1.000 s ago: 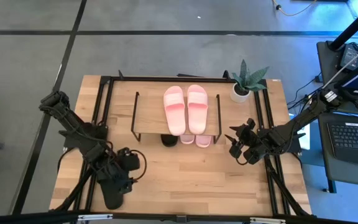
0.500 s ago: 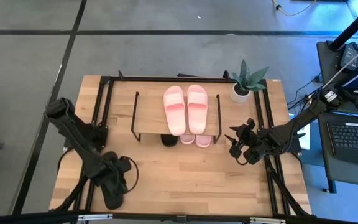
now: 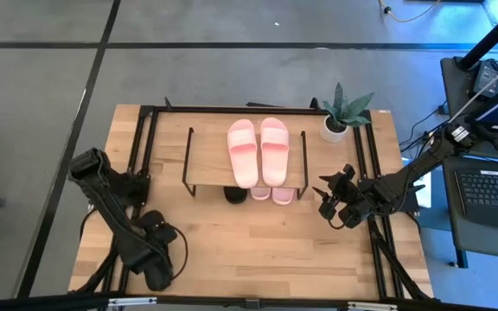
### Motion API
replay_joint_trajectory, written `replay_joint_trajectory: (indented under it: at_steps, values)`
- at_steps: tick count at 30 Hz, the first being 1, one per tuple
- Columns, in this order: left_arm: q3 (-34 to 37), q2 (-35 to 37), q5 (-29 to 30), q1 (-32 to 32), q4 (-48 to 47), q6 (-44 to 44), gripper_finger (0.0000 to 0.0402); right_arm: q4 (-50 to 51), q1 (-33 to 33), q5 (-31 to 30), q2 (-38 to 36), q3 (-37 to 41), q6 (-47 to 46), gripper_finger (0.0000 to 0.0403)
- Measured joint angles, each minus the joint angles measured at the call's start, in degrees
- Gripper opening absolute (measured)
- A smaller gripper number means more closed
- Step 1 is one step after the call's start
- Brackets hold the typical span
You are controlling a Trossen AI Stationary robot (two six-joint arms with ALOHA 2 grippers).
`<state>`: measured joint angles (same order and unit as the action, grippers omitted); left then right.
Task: Pick and place slides into the shelf
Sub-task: Move the black slipper under the shelf
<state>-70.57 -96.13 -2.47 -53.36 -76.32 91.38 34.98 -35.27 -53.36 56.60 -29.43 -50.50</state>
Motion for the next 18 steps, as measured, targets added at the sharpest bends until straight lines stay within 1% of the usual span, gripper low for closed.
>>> replay_joint_trajectory:
  at_steps: [2, 8, 12, 18]
  values:
    - [-1.92, -2.14, -1.12, 0.0, -2.98, -0.47, 0.026, -0.01, -0.01, -0.01, 0.0, 0.0, 0.0, 0.021]
    - [-6.64, -7.41, -1.54, 0.0, -5.64, -2.19, 0.0259, -0.02, 0.0, -0.02, 0.02, 0.0, -0.13, 0.021]
    - [-7.01, -9.17, -1.66, 0.0, -6.04, -0.19, 0.0259, -0.02, -0.02, 0.0, 0.01, 0.0, -0.15, 0.021]
    - [-7.01, -11.53, -4.3, 0.07, -6.6, 1.94, 0.0259, -0.02, 0.0, 0.02, 0.0, 0.0, -0.15, 0.021]
